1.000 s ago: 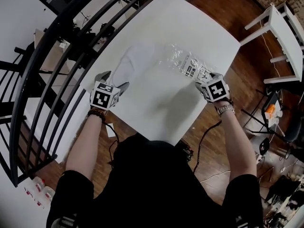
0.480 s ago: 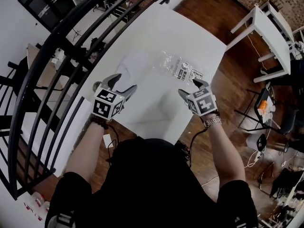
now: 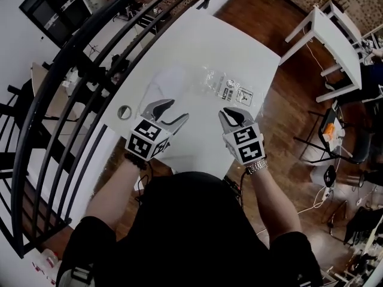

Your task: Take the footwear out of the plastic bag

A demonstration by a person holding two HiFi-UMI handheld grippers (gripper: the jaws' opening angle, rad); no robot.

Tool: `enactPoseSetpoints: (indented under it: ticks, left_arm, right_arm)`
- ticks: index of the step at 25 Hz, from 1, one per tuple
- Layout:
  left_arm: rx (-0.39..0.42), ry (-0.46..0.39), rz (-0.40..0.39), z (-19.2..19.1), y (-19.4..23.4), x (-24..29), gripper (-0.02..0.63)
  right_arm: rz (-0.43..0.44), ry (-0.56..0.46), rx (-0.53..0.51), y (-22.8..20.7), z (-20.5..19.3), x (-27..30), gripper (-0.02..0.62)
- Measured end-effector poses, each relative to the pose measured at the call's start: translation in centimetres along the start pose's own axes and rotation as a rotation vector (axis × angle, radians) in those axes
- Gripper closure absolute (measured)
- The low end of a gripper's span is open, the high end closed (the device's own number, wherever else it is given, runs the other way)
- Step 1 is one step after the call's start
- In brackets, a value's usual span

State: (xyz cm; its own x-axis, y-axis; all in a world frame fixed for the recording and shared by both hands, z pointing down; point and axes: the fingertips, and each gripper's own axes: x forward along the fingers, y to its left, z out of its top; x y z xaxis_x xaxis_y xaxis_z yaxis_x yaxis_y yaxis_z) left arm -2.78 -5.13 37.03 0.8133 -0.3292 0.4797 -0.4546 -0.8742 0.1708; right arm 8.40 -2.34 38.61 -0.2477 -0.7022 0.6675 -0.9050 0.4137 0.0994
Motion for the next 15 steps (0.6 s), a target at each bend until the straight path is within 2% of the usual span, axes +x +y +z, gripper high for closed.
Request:
enactPoseSetpoints:
  ticks: [3,15]
  left_arm:
    - [0.019,-0.024,-0.027,0.9,-1.2,0.1,0.361]
    - [0.089,-0.095,-0.109,3.8,-4.8,-0.2,0.482]
  right_arm:
    - [-0.024,-0.05,-0.018,0.8,1.2,-0.7,0.601]
    - [-0.041,-0.129,-0.059,3.1,3.8,-1.7,0.603]
